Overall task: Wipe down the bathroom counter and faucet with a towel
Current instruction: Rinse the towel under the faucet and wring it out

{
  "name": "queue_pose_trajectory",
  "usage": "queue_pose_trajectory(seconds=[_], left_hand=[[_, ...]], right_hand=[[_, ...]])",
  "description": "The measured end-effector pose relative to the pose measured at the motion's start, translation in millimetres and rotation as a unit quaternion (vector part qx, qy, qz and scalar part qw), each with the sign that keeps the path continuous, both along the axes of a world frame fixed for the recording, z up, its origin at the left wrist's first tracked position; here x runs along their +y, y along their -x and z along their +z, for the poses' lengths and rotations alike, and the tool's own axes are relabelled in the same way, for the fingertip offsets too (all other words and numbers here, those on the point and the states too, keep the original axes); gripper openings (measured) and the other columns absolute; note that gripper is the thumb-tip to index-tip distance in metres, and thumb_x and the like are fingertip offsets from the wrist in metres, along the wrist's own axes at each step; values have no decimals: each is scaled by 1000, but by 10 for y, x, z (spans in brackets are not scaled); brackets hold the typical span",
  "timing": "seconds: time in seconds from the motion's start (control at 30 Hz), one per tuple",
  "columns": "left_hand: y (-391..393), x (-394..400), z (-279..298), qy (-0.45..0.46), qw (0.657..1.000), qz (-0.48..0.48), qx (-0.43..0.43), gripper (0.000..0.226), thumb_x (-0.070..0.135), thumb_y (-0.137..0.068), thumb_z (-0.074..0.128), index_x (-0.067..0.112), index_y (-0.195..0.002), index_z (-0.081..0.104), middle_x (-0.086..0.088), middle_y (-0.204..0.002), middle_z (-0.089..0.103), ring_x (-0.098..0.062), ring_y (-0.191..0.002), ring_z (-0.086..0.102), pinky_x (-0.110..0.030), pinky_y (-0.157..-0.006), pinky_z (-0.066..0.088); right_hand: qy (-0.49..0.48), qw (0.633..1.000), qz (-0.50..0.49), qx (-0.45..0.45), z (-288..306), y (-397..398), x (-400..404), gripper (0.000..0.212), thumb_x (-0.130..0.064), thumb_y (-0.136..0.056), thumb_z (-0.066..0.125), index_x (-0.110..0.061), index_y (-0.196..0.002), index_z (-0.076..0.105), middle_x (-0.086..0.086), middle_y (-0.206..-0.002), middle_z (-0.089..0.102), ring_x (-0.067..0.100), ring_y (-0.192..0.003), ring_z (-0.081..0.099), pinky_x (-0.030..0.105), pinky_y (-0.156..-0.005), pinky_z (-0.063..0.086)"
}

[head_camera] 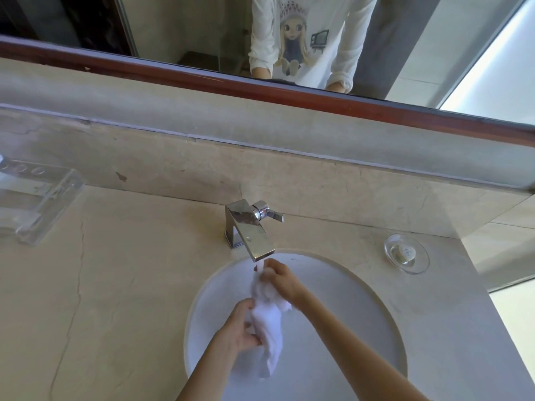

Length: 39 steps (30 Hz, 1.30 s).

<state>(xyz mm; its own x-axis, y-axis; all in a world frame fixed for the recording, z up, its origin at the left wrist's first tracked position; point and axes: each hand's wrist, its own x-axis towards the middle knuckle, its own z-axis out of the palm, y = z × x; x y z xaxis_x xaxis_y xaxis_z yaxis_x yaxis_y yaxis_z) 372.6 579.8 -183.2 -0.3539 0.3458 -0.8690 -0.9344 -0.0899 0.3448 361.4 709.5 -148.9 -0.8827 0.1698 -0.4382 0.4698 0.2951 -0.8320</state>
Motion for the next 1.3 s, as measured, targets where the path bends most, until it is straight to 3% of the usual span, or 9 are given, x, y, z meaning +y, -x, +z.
queue_pose_trajectory(seconds=[0.1,0.3,0.4,0.5,0.67,0.8,1.03,1.17,1.3], left_hand=[[-2,-15,18,-37,998,-26,42,28,11,-86,44,-6,-95,64,-20,-80,65,-29,-74,64,-34,-68,49],[33,173,98,189,947,60,250,17,-4,-77,59,7,-90,61,-11,-86,59,-27,-76,55,-29,-62,45],[-97,265,123,279,863,-32,420,9,9,-83,60,14,-83,68,-6,-80,62,-26,-80,61,-33,-70,50],[-348,325,135,319,780,-113,526,19,17,-84,52,17,-89,70,-4,-79,65,-21,-77,60,-26,-73,45],[-636,158,381,222,878,-41,421,8,16,-88,58,19,-94,61,3,-91,65,-17,-86,64,-25,-75,52],[-281,-24,202,242,851,-29,465,34,-8,-87,47,6,-118,51,2,-112,49,-20,-105,53,-18,-80,38],[260,49,245,84,926,-151,336,60,55,-94,35,19,-142,37,1,-145,38,-20,-136,35,-35,-113,28],[295,119,199,121,885,-215,395,43,39,-99,36,6,-113,59,-12,-116,62,-23,-108,57,-32,-93,45],[327,108,144,101,895,-62,429,34,28,-100,40,8,-75,52,-7,-70,45,-14,-68,43,-20,-59,34]], right_hand=[[90,994,-63,12,-25,-121,53,20,1,-82,48,-14,-91,57,-1,-82,54,12,-73,52,12,-63,44],[-37,994,-50,-89,-194,-313,56,28,-53,-60,52,-31,-70,65,-7,-85,61,20,-88,61,39,-81,52],[188,960,-57,-199,-82,-319,-40,57,-71,-77,52,-17,-89,66,0,-98,63,23,-101,60,38,-82,51],[318,926,-104,-173,-70,-324,-70,52,-46,-80,67,2,-99,66,15,-90,67,26,-86,67,34,-84,53],[216,948,-208,-103,-139,-306,-2,40,-32,-92,55,5,-102,67,16,-89,70,27,-78,68,28,-64,52],[108,974,-190,-62,71,-199,83,27,-32,-93,56,-7,-89,64,10,-91,65,20,-79,62,24,-61,49],[117,981,-153,-33,268,-56,274,26,-36,-92,56,-12,-93,65,7,-92,70,18,-85,67,27,-73,52],[59,989,-124,-59,306,15,430,36,-43,-87,62,-9,-99,63,15,-107,68,25,-98,66,43,-96,50],[-70,996,0,-59,346,-98,595,68,-39,-70,80,-20,-121,39,0,-96,57,14,-90,57,26,-80,45]])
